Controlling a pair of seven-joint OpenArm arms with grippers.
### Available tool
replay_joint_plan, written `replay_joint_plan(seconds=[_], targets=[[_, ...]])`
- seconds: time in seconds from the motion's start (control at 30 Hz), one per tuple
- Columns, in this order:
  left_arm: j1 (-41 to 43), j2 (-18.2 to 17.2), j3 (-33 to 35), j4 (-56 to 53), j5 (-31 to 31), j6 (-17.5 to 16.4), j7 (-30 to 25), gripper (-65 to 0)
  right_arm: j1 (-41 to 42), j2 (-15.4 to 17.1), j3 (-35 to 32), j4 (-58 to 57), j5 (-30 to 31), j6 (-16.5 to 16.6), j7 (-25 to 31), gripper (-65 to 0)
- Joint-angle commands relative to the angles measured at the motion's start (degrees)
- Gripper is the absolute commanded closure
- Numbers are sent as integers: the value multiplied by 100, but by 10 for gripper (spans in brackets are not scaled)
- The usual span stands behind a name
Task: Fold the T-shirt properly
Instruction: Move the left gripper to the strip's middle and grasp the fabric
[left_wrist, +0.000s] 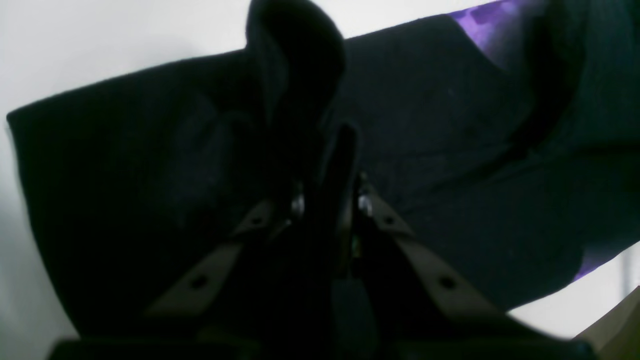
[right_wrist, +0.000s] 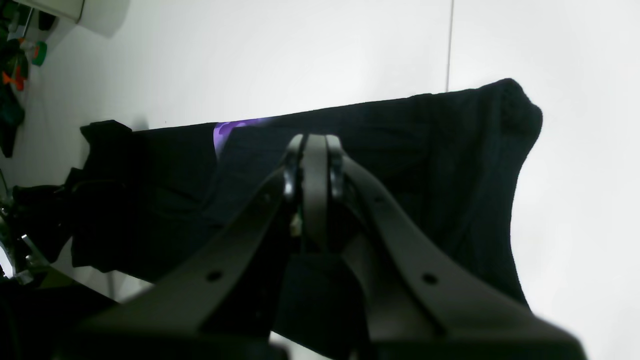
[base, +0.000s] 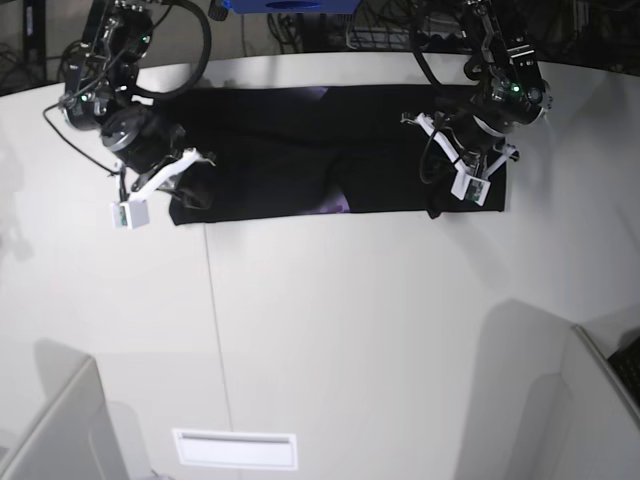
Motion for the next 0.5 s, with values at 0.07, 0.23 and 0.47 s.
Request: replay_joint_plan(seconds=[0.07,0.23,0.47], targets=[[-44,-15,156,86,-74,19,-103,0,53,17,11,81,99,32,119,0],[-53,-6,270,-2,-66,19,-103,0,53,9,11,81,99,32,111,0],[-53,-6,253,-63,-101,19,-103,0,53,9,11,81,99,32,102,0]])
